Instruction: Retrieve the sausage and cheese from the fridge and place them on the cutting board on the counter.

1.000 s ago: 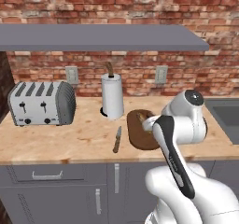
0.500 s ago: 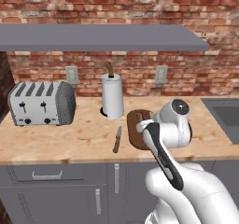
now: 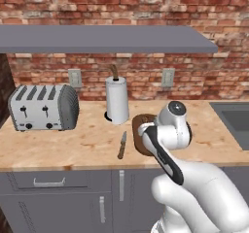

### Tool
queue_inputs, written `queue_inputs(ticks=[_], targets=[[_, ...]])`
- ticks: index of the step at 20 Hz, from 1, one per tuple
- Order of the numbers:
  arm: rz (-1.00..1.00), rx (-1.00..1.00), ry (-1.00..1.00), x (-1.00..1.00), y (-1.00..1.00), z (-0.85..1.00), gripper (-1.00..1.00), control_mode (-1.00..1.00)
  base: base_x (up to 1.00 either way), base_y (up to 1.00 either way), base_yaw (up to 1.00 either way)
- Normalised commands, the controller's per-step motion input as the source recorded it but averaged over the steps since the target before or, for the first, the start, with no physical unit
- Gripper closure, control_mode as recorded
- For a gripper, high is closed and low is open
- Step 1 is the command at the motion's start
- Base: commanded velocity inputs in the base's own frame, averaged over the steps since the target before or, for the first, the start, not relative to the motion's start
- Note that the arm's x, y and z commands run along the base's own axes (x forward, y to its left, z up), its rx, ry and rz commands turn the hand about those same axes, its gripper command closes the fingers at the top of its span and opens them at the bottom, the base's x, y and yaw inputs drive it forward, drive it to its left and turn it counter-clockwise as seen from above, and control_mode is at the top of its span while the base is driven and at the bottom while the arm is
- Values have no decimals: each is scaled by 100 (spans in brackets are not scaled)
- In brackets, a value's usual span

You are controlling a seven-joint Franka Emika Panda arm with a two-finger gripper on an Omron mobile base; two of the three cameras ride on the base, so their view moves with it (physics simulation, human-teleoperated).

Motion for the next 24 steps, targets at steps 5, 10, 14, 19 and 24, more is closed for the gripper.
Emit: queue_inputs(ticks=[5, 10, 14, 19, 24], targets=[[-1, 0, 0, 0, 0, -17, 100, -100, 0, 0, 0], [0, 0, 0, 0, 0, -21, 100, -100, 0, 0, 0], [0, 0, 1, 22, 0, -18, 100, -100, 0, 0, 0], [0, 0, 6, 13, 0, -20, 100, -100, 0, 0, 0], [0, 0, 11, 0, 0, -24, 100, -100, 0, 0, 0]])
